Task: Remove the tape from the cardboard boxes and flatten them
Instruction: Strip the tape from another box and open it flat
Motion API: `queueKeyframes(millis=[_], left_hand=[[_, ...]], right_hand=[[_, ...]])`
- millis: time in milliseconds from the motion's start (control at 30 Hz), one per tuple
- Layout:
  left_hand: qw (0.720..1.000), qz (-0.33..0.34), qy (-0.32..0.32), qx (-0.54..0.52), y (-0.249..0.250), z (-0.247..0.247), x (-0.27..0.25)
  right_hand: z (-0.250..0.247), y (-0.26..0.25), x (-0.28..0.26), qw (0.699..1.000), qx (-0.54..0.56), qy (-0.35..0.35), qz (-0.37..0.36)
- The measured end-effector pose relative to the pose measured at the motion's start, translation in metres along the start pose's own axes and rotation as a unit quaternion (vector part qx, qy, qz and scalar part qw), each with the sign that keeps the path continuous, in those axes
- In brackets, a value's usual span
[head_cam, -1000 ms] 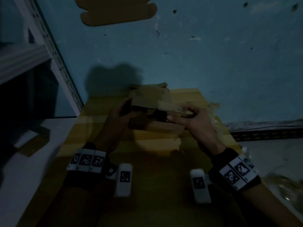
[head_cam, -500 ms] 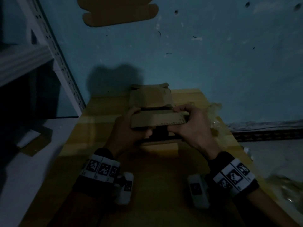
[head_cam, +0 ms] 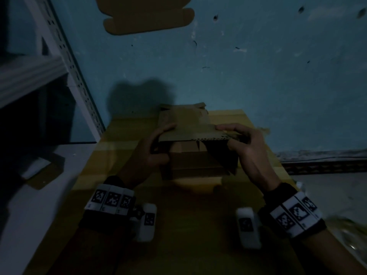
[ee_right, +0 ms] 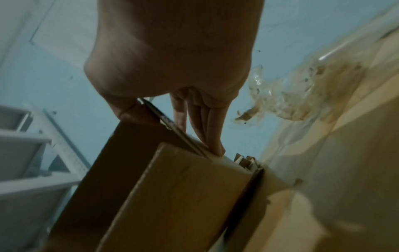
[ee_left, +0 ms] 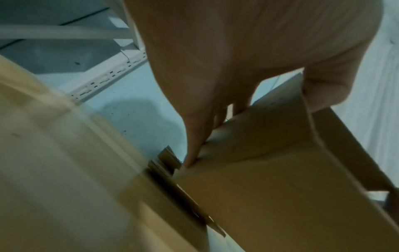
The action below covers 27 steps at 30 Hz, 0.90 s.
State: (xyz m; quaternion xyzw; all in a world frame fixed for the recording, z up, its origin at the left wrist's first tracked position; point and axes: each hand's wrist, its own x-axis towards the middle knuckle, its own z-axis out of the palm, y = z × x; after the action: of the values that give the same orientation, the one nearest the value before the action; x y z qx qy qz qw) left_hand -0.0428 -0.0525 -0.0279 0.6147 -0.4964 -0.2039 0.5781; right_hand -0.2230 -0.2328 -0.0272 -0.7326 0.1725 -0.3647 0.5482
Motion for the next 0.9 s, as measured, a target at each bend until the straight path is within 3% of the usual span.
queueKeyframes(millis=[200,467,567,667,767,900], left_hand=[[0.998,0.003,-0.004,-0.058,0.0,0.003,-0.001],[0.997,-0.011,-0.063,0.052,0.003,-0.003,0.001],[0.996,-0.019,-0.015,0.08,0.0,-0.002,0.004],[0.992,0.004,0.104,0.077,0.002,0.001,0.005],[0.98,0.007,0.198,-0.038,0.012,0.003,0.007],[0.955,-0.047,0.233,-0.178,0.015,0.002,0.012]], right_hand=[[-0.004,0.004,0.001,1.0,0.012,0.024,0.0],[-0.014,0.01,0.011,0.991,0.108,0.062,0.042],[-0.01,0.01,0.009,0.993,0.101,0.037,0.039],[-0.005,0.008,0.006,0.994,0.1,0.005,0.042],[-0.001,0.003,0.005,0.993,0.111,-0.011,0.044],[0.003,0.002,0.003,0.997,0.033,-0.069,0.032]])
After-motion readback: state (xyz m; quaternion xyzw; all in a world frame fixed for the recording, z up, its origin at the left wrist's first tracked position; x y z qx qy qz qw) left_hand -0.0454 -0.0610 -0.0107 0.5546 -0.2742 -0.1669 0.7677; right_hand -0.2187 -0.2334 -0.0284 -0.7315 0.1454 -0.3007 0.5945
